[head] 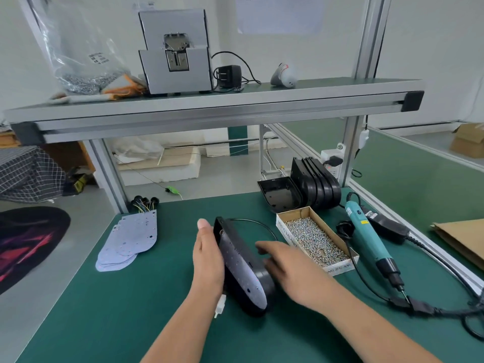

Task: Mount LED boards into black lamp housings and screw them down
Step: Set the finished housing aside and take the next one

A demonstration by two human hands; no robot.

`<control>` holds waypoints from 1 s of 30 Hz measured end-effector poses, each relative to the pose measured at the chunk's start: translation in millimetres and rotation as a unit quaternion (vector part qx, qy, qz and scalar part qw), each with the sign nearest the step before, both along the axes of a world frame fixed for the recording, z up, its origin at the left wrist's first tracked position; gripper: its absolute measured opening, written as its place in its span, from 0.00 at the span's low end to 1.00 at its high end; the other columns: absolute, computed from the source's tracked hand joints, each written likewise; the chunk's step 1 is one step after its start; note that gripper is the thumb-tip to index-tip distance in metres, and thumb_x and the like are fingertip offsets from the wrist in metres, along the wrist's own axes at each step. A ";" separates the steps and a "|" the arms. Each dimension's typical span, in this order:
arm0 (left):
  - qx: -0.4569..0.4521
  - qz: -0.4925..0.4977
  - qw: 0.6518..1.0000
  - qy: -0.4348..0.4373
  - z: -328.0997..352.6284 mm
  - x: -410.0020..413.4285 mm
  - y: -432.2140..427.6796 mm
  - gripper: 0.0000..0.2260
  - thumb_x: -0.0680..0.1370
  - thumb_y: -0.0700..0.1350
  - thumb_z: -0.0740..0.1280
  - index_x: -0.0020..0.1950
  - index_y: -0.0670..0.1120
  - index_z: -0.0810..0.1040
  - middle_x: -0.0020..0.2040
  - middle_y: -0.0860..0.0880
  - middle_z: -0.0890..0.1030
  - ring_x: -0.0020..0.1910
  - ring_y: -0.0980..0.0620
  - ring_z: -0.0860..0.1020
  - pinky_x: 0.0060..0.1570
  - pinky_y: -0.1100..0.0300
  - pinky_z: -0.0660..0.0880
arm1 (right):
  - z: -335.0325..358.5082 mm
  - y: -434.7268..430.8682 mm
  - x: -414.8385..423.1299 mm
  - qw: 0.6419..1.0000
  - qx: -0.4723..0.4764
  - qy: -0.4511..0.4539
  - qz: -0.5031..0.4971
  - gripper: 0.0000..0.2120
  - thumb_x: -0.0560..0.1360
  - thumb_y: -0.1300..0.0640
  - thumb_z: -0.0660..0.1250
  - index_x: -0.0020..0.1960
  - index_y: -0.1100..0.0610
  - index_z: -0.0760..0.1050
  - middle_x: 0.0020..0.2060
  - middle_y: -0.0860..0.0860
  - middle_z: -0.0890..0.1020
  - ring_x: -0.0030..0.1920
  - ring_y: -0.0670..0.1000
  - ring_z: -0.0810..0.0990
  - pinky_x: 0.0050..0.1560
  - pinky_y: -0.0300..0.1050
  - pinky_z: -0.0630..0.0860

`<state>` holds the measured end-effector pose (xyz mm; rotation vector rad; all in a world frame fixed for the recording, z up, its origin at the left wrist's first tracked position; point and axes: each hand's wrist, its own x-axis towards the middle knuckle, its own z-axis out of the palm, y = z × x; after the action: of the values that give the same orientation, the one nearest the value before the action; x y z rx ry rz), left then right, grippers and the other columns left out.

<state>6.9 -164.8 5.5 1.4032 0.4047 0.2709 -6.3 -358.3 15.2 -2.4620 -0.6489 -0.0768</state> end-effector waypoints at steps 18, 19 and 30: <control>-0.314 -0.111 0.942 -0.038 2.4 -3.5 30.7 0.07 0.73 0.44 0.62 0.37 0.46 0.77 0.47 0.43 0.82 0.50 0.42 0.80 0.64 0.43 0.74 | 34.3 49.4 -33.5 0.962 0.160 0.174 0.137 0.29 0.72 0.42 0.74 0.65 0.20 0.65 0.65 0.31 0.74 0.64 0.36 0.76 0.64 0.45 0.76; -0.327 -0.135 0.934 -0.046 1.5 -2.7 36.1 0.06 0.73 0.42 0.62 0.38 0.46 0.76 0.47 0.43 0.81 0.51 0.41 0.79 0.65 0.43 0.74 | 37.6 48.4 -33.7 0.968 0.146 0.156 0.134 0.31 0.71 0.42 0.75 0.67 0.24 0.65 0.66 0.33 0.74 0.65 0.37 0.75 0.65 0.47 0.76; -0.032 -0.259 0.965 0.011 2.2 -3.4 48.3 0.14 0.78 0.50 0.70 0.57 0.43 0.87 0.59 0.40 0.87 0.53 0.44 0.85 0.58 0.46 0.80 | 15.7 4.1 -14.1 0.963 -0.216 -0.066 0.146 0.51 0.68 0.36 0.66 0.84 0.49 0.47 0.84 0.44 0.42 0.83 0.47 0.42 0.80 0.44 0.48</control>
<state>3.5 -116.5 7.7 1.3978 0.0537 -0.1834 -20.4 -354.2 30.9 -2.7544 -1.1880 0.0180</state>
